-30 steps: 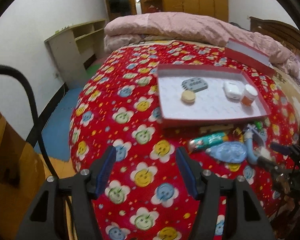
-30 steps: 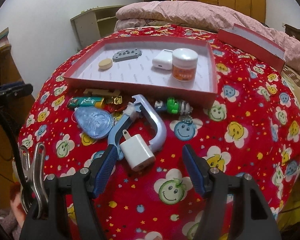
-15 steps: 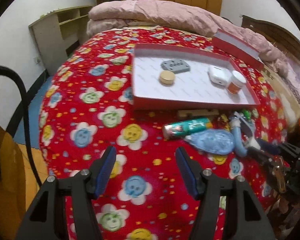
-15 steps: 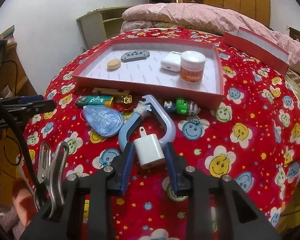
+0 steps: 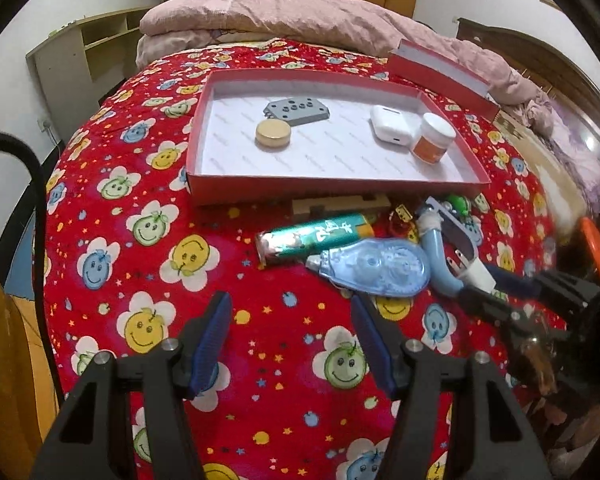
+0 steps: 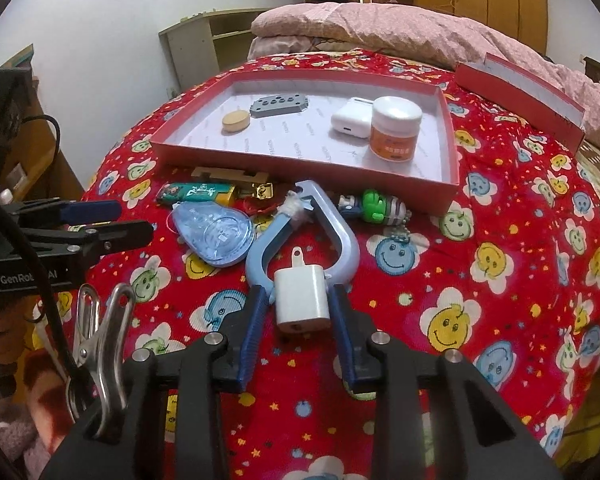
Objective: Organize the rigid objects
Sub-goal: 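Close right gripper around the white charger plug, then lift the charger plug with right gripper while left gripper grasps blue correction tape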
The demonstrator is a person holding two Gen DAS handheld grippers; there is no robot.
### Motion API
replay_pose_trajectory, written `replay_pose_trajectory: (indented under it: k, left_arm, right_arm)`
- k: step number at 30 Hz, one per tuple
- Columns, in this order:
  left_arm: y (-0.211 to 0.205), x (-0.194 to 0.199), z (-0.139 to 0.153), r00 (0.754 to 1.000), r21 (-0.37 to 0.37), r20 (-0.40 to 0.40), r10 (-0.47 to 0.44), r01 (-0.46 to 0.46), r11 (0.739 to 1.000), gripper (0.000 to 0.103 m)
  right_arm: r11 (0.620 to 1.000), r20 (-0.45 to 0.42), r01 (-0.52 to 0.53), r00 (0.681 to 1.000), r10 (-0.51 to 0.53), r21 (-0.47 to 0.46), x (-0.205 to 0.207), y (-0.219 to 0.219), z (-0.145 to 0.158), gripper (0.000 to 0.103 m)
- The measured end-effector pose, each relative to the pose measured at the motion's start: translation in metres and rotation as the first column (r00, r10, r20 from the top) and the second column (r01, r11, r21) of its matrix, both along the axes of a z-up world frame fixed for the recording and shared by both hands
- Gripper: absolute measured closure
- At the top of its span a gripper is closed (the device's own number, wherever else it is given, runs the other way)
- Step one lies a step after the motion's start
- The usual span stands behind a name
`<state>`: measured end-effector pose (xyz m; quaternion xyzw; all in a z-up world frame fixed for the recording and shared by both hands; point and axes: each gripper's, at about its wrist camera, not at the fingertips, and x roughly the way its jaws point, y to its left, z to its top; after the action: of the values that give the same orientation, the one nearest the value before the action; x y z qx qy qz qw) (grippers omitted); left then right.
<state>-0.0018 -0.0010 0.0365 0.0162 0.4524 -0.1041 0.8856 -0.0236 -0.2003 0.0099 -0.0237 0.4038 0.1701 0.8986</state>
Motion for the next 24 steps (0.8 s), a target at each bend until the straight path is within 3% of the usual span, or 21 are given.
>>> replay_pose_trajectory:
  k: [2, 7, 16, 24]
  left_arm:
    - [-0.002, 0.000, -0.002, 1.000, -0.003, -0.002, -0.008, 0.008, 1.000, 0.038]
    - [-0.011, 0.002, -0.004, 0.999, -0.021, 0.004, -0.045, 0.045, 0.999, 0.037]
    - [-0.040, 0.012, -0.017, 0.993, -0.022, 0.020, -0.116, 0.117, 0.993, 0.020]
    - [-0.053, 0.024, -0.021, 0.994, 0.004, 0.038, -0.101, 0.101, 0.995, 0.015]
  right_arm:
    - [1.000, 0.012, 0.006, 1.000, -0.006, 0.000, -0.001, -0.001, 0.001, 0.076]
    - [0.999, 0.029, 0.032, 0.999, -0.032, -0.009, -0.006, -0.005, 0.008, 0.076]
    - [0.995, 0.009, 0.090, 0.996, -0.090, -0.037, -0.025, -0.030, 0.003, 0.076]
    - [0.993, -0.033, 0.119, 0.992, -0.119, -0.017, -0.020, -0.035, -0.011, 0.076]
